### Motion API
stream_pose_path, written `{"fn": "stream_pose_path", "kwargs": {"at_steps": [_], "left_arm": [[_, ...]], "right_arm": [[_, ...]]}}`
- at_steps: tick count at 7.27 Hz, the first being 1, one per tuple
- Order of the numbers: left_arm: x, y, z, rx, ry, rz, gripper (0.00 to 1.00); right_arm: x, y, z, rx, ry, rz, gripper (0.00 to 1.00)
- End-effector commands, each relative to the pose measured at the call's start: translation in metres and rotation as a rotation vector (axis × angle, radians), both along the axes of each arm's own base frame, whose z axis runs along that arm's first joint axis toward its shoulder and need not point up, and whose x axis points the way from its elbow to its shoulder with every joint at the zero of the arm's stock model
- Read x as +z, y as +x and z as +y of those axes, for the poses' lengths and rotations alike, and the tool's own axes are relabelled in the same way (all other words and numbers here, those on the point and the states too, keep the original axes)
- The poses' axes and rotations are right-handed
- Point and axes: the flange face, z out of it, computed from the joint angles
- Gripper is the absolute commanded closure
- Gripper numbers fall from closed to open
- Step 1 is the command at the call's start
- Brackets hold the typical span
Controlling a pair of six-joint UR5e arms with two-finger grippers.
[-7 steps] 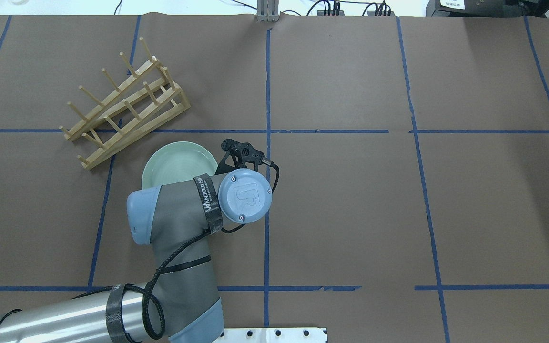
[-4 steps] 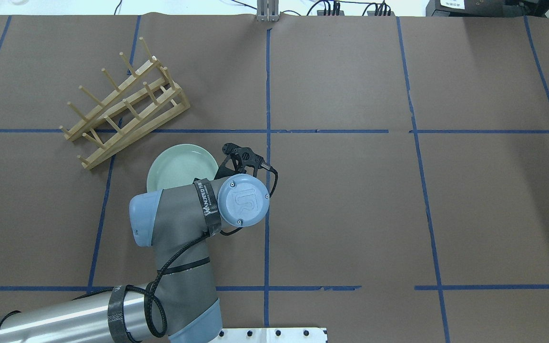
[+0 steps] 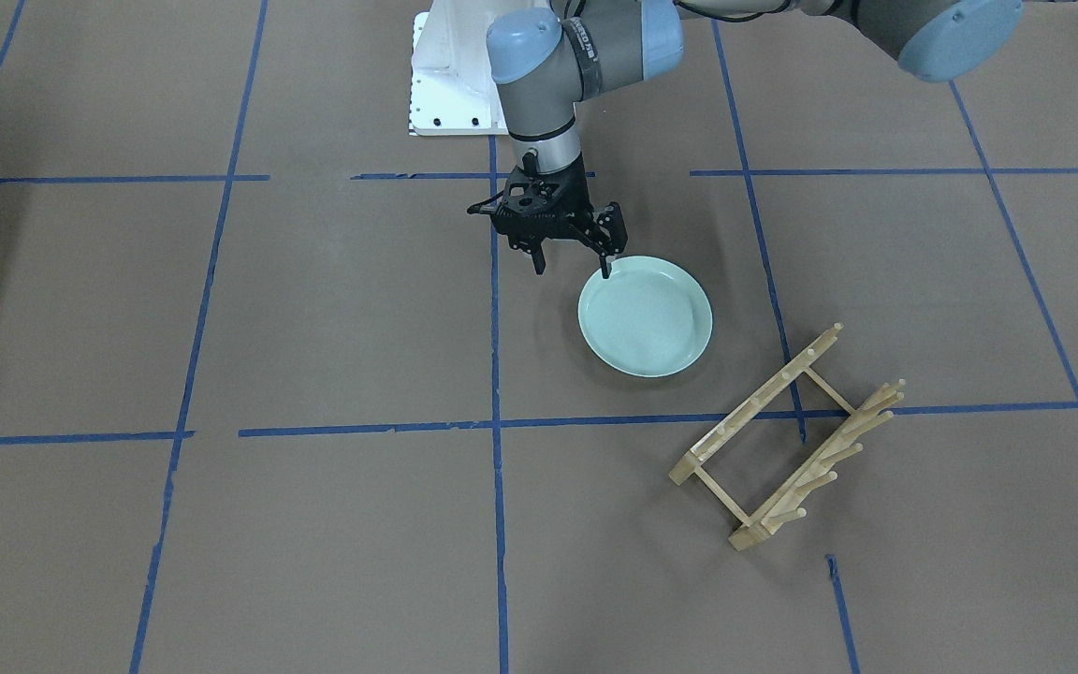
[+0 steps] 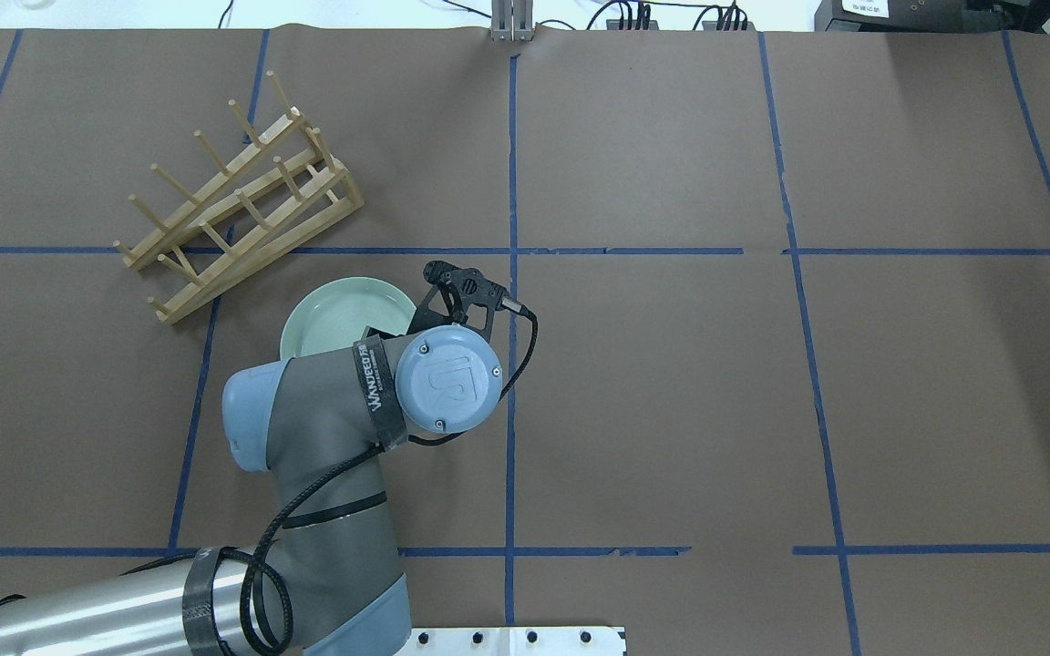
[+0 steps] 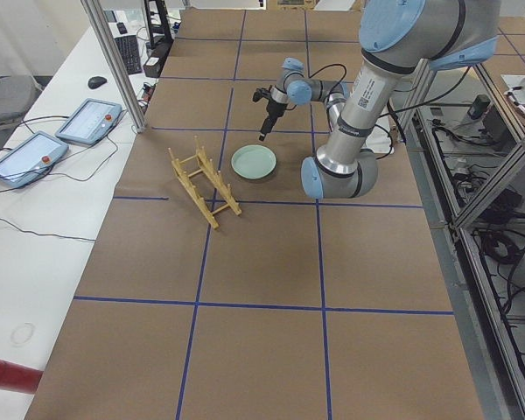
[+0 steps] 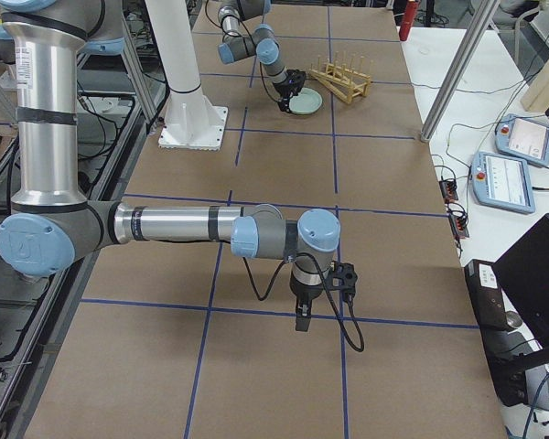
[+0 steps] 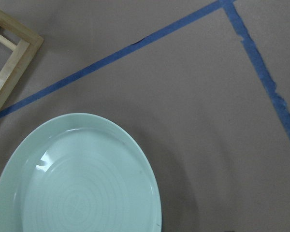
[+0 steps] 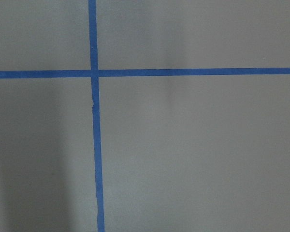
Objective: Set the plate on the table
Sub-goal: 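Open the left gripper and withdraw it away from the plate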
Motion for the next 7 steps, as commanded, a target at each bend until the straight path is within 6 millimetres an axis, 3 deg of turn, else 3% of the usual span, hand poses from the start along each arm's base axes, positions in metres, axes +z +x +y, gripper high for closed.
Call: {"fn": "stream_pose_path", "kwargs": {"at_steps": [1, 2, 4, 6, 7], "left_arm": [[-0.041, -0.068, -0.038, -0.079, 0.026, 0.107, 0.0], [-0.047, -0.107, -0.071, -0.089, -0.033, 0.157, 0.0], [-0.047, -0.21, -0.146, -0.079, -0.079, 0.211, 0.0], [-0.012, -0.319, -0.201, -0.022, -0.085, 0.205, 0.0], [0.021, -0.378, -0.218, 0.0, -0.107, 0.211, 0.0]], "right_arm": [[0.0, 0.0, 0.0, 0.0, 0.0, 0.0, 0.0], [0.0, 0.001, 0.0, 0.001, 0.0, 0.0, 0.0], [0.0, 0.0, 0.0, 0.0, -0.001, 0.0, 0.0], [0.0, 0.001, 0.0, 0.001, 0.0, 0.0, 0.0], [0.0, 0.0, 0.0, 0.0, 0.0, 0.0, 0.0]]}}
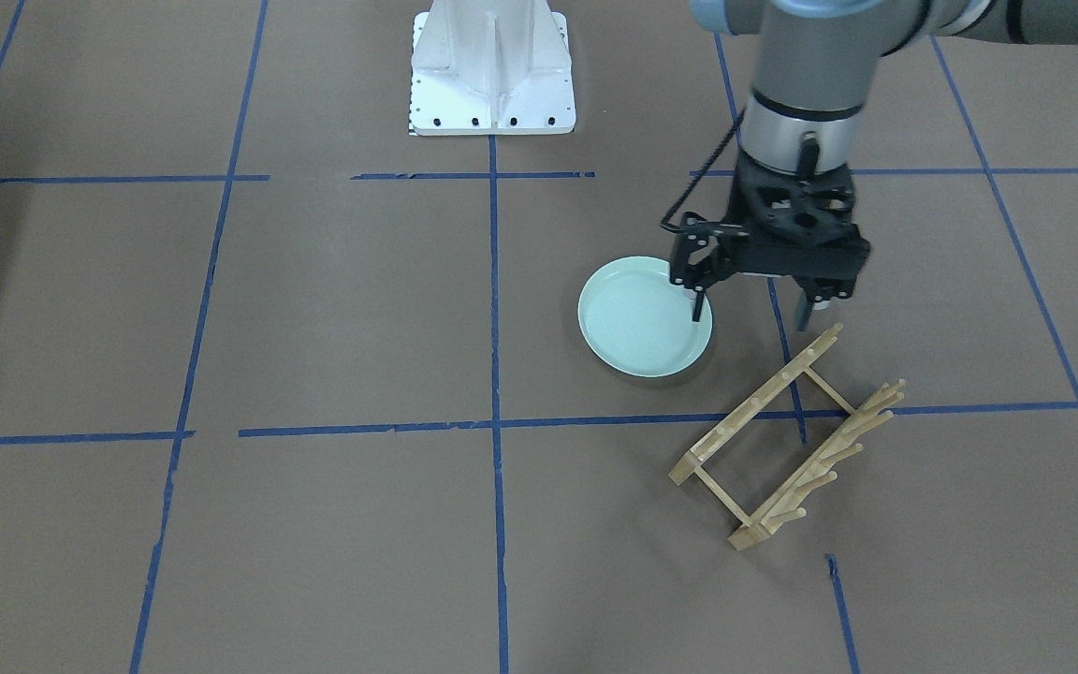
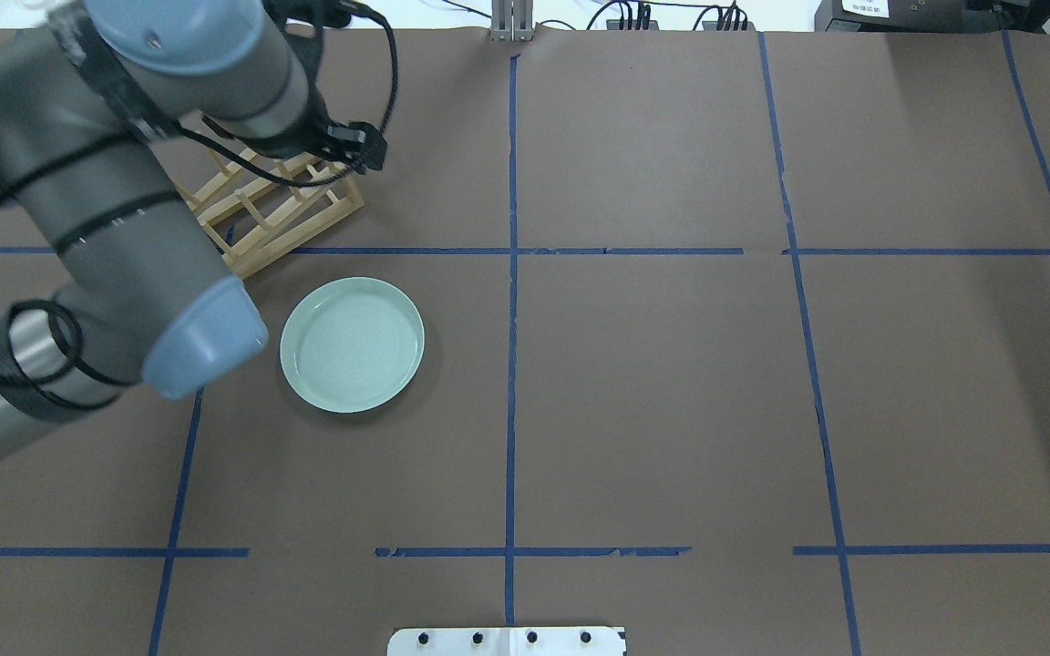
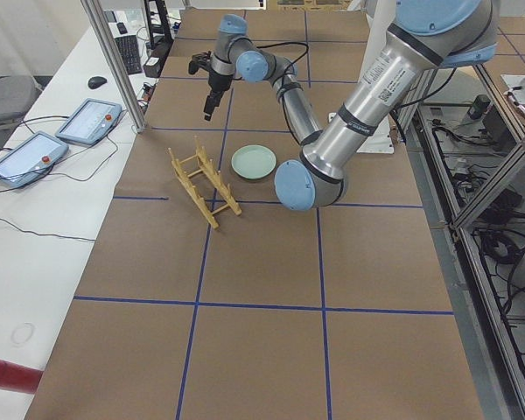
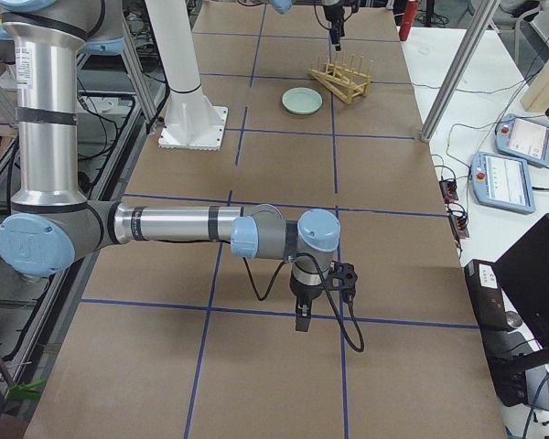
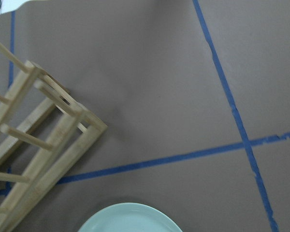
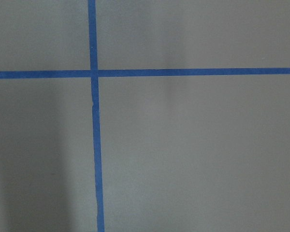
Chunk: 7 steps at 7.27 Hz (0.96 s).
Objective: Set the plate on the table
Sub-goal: 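Open the left gripper and withdraw it away from the plate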
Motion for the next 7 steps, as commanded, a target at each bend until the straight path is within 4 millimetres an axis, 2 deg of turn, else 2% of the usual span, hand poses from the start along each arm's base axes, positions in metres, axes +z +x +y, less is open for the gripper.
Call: {"fn": "stream_pose_path", "kwargs": {"at_steps": [1, 2, 3, 4, 5, 6, 7], "left_arm": [[0.087, -0.14, -0.03, 0.086, -0.035, 0.026, 0.0], [0.165, -0.196, -0.021, 0.147, -0.061, 0.014, 0.0], [0.254, -0.271, -0.012, 0.165, -0.089, -0.025, 0.0], [0.322, -0.306, -0.008, 0.186, -0.163, 0.019, 0.0], [0.368, -0.328, 0.002, 0.189, -0.209, 0.026, 0.0], [0.404, -0.336, 0.015, 0.176, -0.256, 0.033, 0.0], [0.45, -0.34, 0.045, 0.17, -0.267, 0.05, 0.0]], "right_arm": [[0.0, 0.0, 0.0, -0.001, 0.0, 0.0, 0.0], [0.0, 0.0, 0.0, -0.001, 0.0, 0.0, 0.0], [0.0, 0.0, 0.0, -0.001, 0.0, 0.0, 0.0], [0.0, 0.0, 0.0, -0.001, 0.0, 0.0, 0.0], [0.0, 0.0, 0.0, -0.001, 0.0, 0.0, 0.0], [0.0, 0.0, 0.0, -0.001, 0.0, 0.0, 0.0], [0.0, 0.0, 0.0, -0.001, 0.0, 0.0, 0.0]]}}
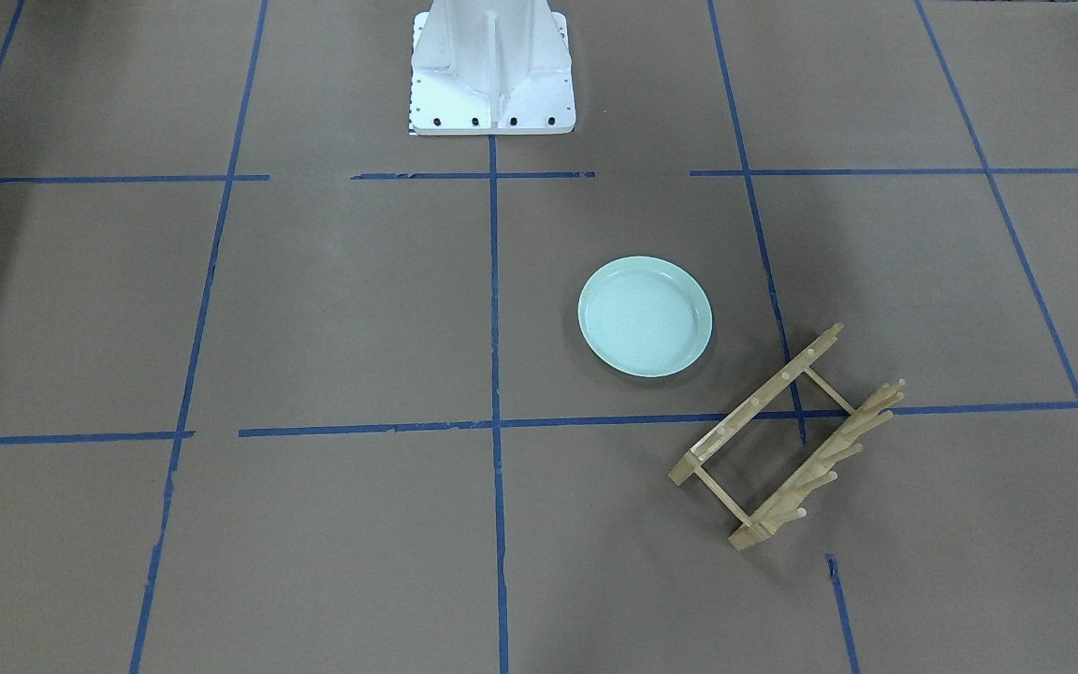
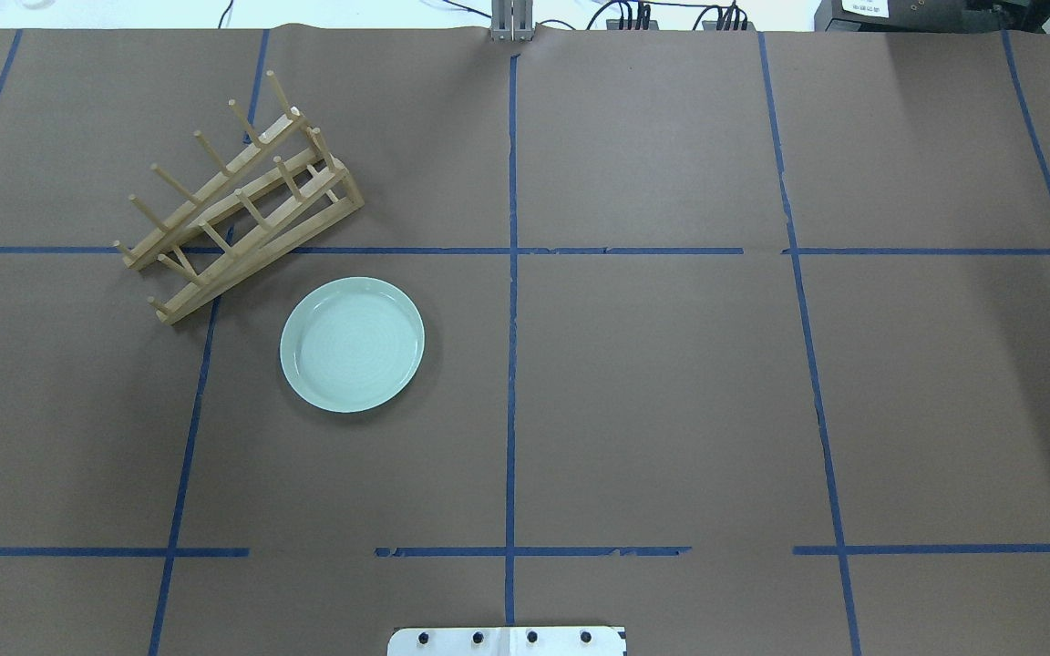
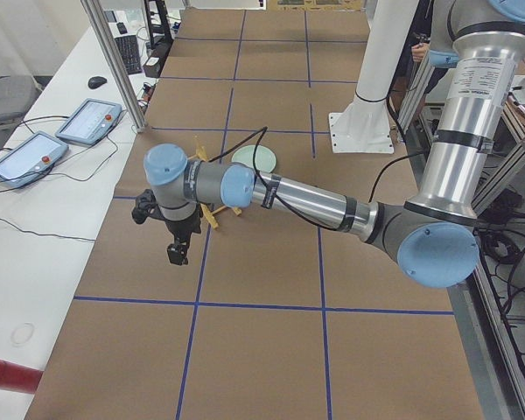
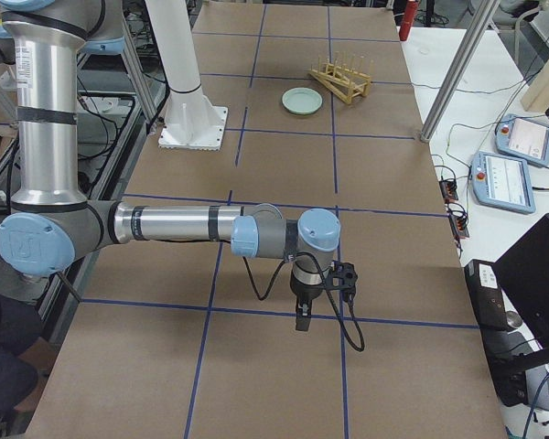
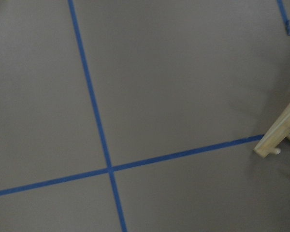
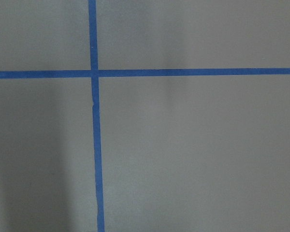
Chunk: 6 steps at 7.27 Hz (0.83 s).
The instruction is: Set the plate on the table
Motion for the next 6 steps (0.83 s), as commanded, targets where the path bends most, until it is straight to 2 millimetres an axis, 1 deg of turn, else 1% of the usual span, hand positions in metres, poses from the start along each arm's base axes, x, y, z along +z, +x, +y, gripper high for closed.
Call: {"fn": "stream_pose_path", "kwargs": {"at_steps": [1, 2, 4, 5, 6], "left_arm": [[0.089, -0.009, 0.051, -0.01, -0.013, 0.038, 0.0], [0.101, -0.008, 0.05, -0.014, -0.027, 0.037, 0.0], [0.11, -0.01, 0.055, -0.024, -0.058, 0.027, 0.0], [0.114, -0.01, 0.063, -0.044, -0.086, 0.026, 0.0], [0.112, -0.009, 0.061, -0.095, -0.135, 0.028, 0.0]], "right_arm": [[0.0, 0.0, 0.0, 0.0, 0.0, 0.0, 0.0], [0.0, 0.0, 0.0, 0.0, 0.0, 0.0, 0.0], [0.0, 0.0, 0.0, 0.0, 0.0, 0.0, 0.0], [0.0, 0.0, 0.0, 0.0, 0.0, 0.0, 0.0], [0.0, 0.0, 0.0, 0.0, 0.0, 0.0, 0.0]]}}
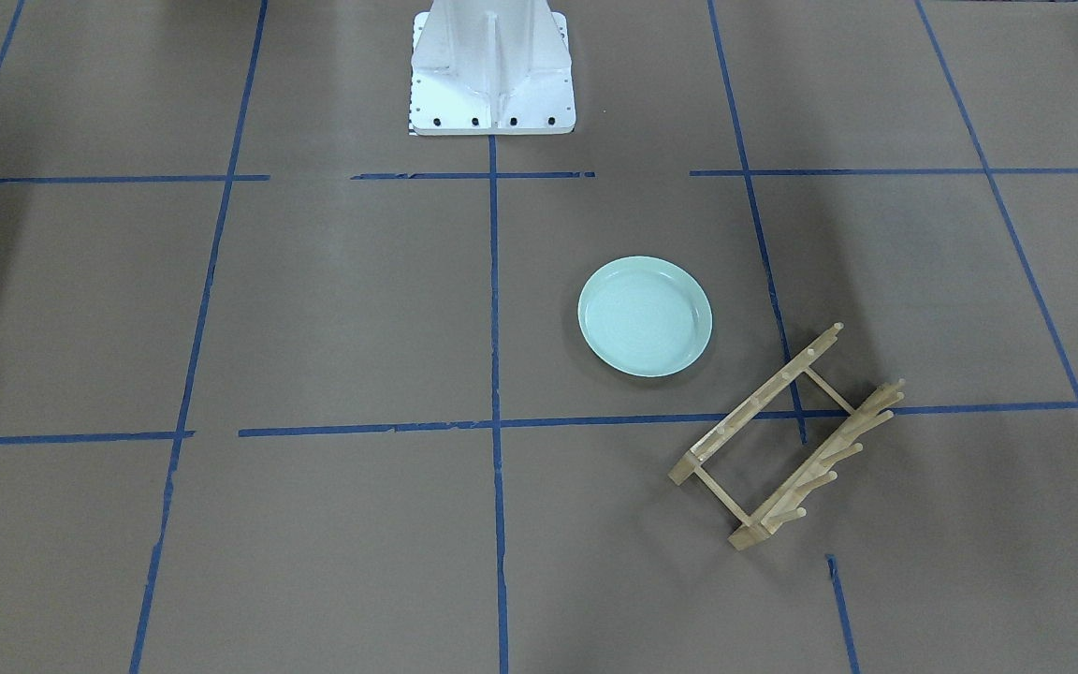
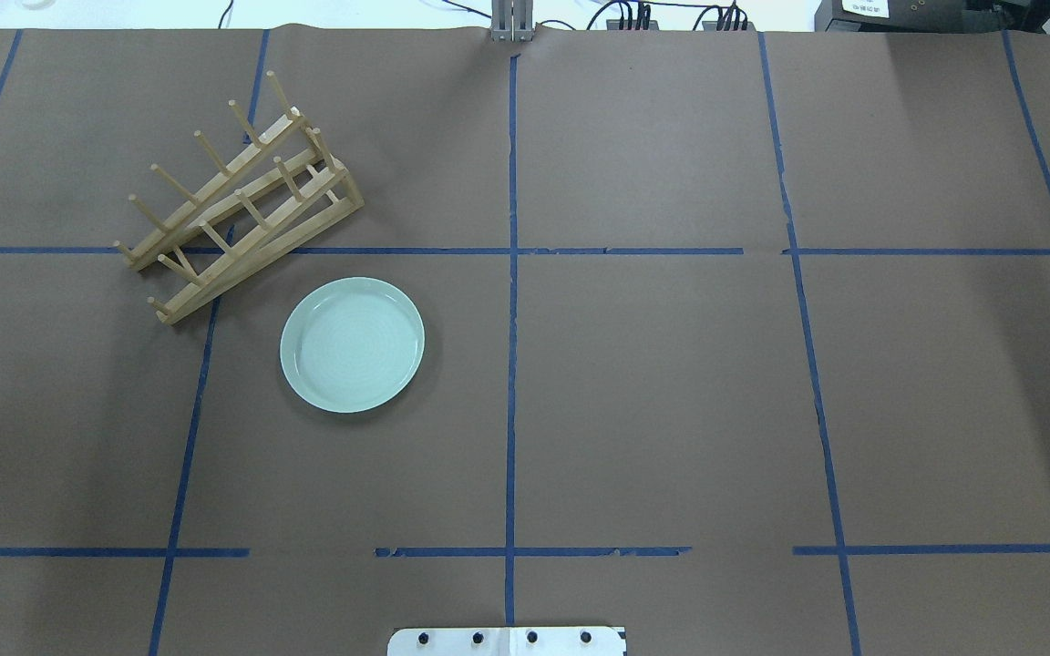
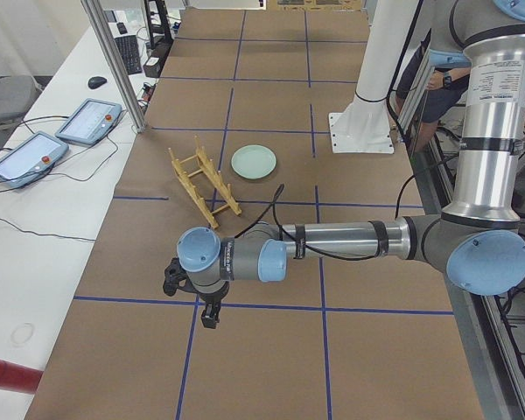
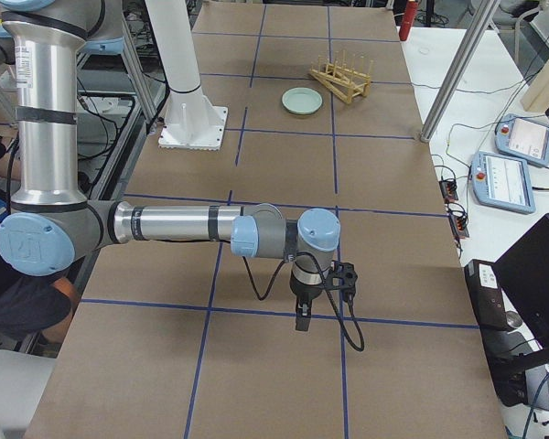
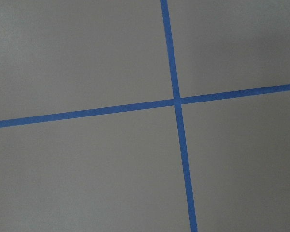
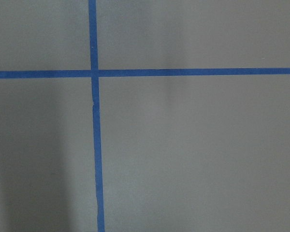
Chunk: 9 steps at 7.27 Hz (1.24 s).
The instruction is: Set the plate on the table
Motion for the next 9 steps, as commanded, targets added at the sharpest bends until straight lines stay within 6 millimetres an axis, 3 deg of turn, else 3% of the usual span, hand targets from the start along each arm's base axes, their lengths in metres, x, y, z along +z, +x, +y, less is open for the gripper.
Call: {"fn": "stream_pose_path", "kwargs": {"at_steps": [1, 9], "left_arm": [[-0.005, 0.0, 0.0, -0.082, -0.075, -0.001, 0.0], [-0.018, -0.002, -0.002, -0.087, -0.05, -0.037, 0.0]], "right_arm": [[0.0, 0.001, 0.0, 0.001, 0.0, 0.0, 0.0], [0.0, 0.001, 0.0, 0.002, 0.0, 0.0, 0.0]]}}
